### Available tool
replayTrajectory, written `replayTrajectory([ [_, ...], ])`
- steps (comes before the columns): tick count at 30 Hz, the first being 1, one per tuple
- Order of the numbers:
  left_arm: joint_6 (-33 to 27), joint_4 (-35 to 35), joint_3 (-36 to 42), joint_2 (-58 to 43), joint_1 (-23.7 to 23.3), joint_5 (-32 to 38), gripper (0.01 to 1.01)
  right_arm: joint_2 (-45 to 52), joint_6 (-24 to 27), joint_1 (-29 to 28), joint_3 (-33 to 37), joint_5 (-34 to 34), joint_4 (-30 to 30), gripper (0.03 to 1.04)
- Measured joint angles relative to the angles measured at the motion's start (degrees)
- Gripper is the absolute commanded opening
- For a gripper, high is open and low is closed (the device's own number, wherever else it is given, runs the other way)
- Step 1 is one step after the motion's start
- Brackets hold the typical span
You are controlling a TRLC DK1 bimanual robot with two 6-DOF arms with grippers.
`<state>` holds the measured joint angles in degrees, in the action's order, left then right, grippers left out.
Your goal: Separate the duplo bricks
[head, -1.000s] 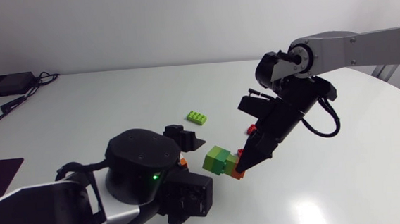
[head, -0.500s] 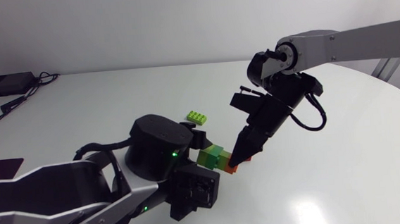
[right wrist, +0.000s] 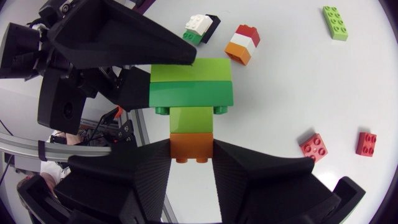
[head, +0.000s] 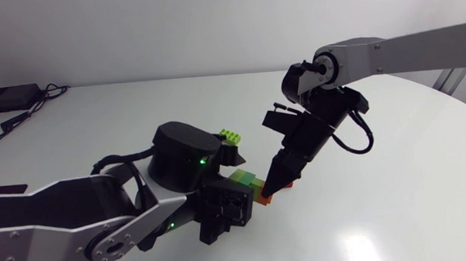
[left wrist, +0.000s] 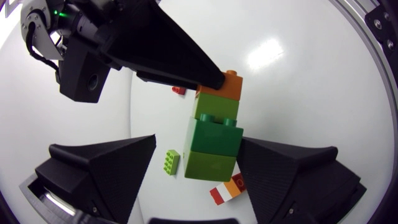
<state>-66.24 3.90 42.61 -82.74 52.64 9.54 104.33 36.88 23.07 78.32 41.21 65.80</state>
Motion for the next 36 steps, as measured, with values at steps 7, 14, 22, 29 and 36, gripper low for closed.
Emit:
replayTrajectory([
  [7,0.02,0.02,0.15,-0.55,-0.04,-0.39,0.697,0.04,-1.33,0.24,0.0,0.39,-0.79,0.3],
  [14,0.07,-0.02,0.15,-0.55,-0.04,-0.39,0.589,-0.02,-2.6,0.24,-0.07,0.42,-2.45,0.3],
  [22,0.31,-0.02,0.09,-0.52,0.31,-0.39,0.551,-0.61,-3.04,0.24,-0.24,0.42,-3.19,0.3],
  [29,0.74,-0.02,-0.5,-0.2,0.85,-0.39,0.546,-2.05,-3.06,0.2,-0.96,0.42,-3.15,0.3],
  [36,1.27,-0.02,-0.79,0.2,1.11,-0.42,0.431,-2.51,-3.26,0.2,-1.73,0.76,-3.15,0.3],
])
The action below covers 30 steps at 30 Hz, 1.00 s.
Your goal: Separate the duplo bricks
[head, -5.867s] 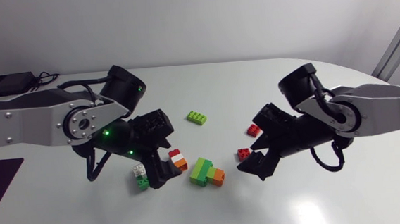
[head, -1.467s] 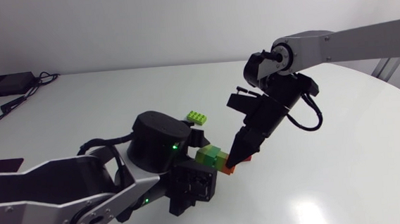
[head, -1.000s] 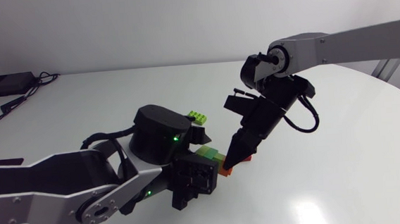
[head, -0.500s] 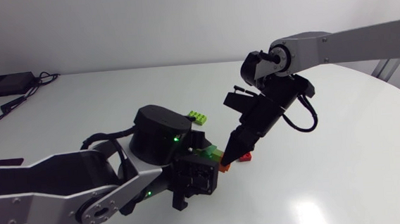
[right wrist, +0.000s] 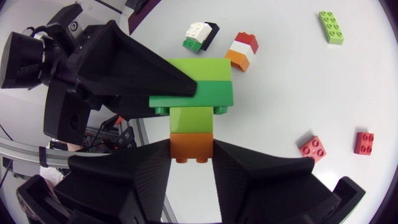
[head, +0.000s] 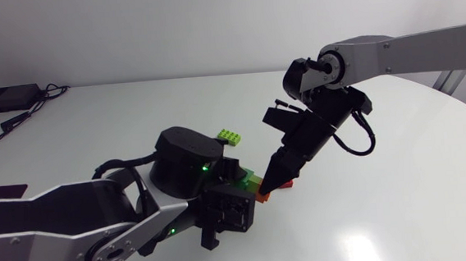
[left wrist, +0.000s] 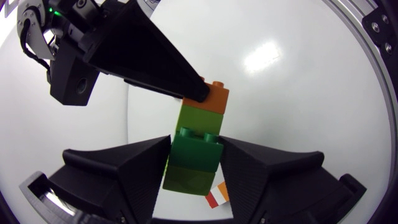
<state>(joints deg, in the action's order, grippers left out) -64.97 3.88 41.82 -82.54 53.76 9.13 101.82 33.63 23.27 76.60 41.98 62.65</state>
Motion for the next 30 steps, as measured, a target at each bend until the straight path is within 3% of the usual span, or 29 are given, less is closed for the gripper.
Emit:
replayTrajectory([
  [7,0.09,0.0,-0.76,0.15,-0.02,0.07,0.333,-0.7,-0.81,0.02,-0.42,0.22,0.17,0.3],
  [20,0.09,-1.88,-1.51,2.27,0.15,-0.02,0.33,-3.08,-0.79,0.0,-2.19,0.68,-0.11,0.31],
  [24,0.37,-2.62,-1.51,3.63,-0.22,-0.85,0.33,-5.64,-0.79,0.0,-5.05,-5.9,-2.08,0.31],
  [30,3.06,-3.5,-1.51,5.81,-2.08,-2.99,0.331,-8.39,0.48,0.0,-8.57,-21.0,-3.91,0.31],
])
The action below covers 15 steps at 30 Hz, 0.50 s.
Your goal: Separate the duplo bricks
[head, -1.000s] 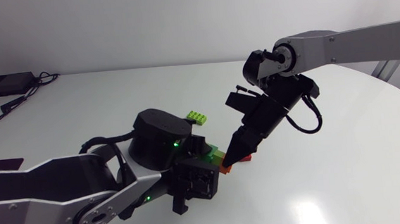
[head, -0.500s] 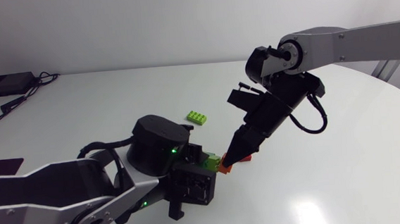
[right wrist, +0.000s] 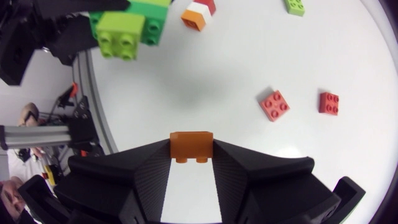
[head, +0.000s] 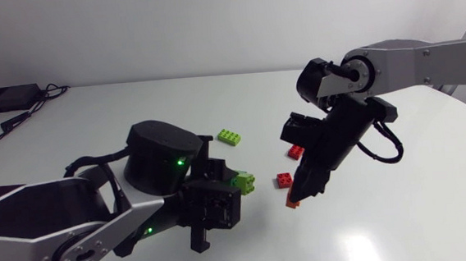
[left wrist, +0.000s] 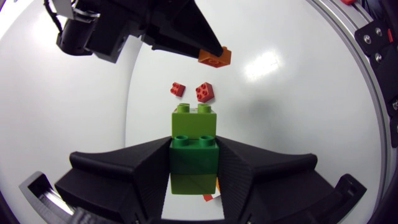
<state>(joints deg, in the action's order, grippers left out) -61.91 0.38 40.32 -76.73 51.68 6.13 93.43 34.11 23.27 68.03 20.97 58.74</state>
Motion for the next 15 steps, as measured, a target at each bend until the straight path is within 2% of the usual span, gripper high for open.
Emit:
replayTrajectory([
  [7,3.76,-2.64,0.07,2.23,-0.7,-3.43,0.331,-0.11,5.55,0.02,-1.99,-13.62,0.52,0.31],
  [15,8.63,-8.46,2.25,2.73,-3.34,-10.34,0.331,4.48,9.44,2.45,-4.85,-21.97,-0.44,0.31],
])
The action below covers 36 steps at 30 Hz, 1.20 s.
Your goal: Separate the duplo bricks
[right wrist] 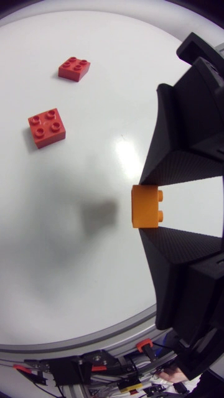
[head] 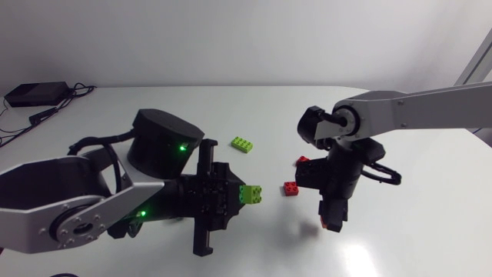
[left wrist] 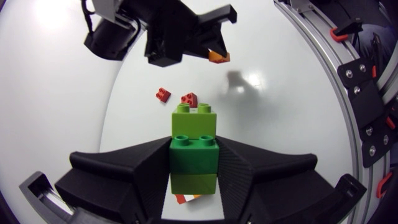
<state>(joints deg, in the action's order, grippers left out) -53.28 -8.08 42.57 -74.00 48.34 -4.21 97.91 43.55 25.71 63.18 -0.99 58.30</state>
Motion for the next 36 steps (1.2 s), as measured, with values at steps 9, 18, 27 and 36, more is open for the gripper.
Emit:
replayTrajectory([
  [9,1.97,-1.2,0.52,1.79,-0.35,-1.44,0.331,5.03,0.24,2.12,-1.57,-4.63,-5.77,0.32],
  [18,2.19,-1.22,0.52,1.79,-0.35,-1.49,0.331,6.62,-0.28,4.37,-0.39,-4.63,-8.24,0.67],
  [27,2.19,-1.86,0.52,2.82,-0.35,-1.64,0.331,8.07,-1.11,5.7,-0.57,-1.53,-11.67,0.96],
  [36,2.6,-2.29,0.52,3.3,-0.22,-1.9,0.331,-9.31,-1.09,1.55,0.42,7.21,-4.48,0.98],
])
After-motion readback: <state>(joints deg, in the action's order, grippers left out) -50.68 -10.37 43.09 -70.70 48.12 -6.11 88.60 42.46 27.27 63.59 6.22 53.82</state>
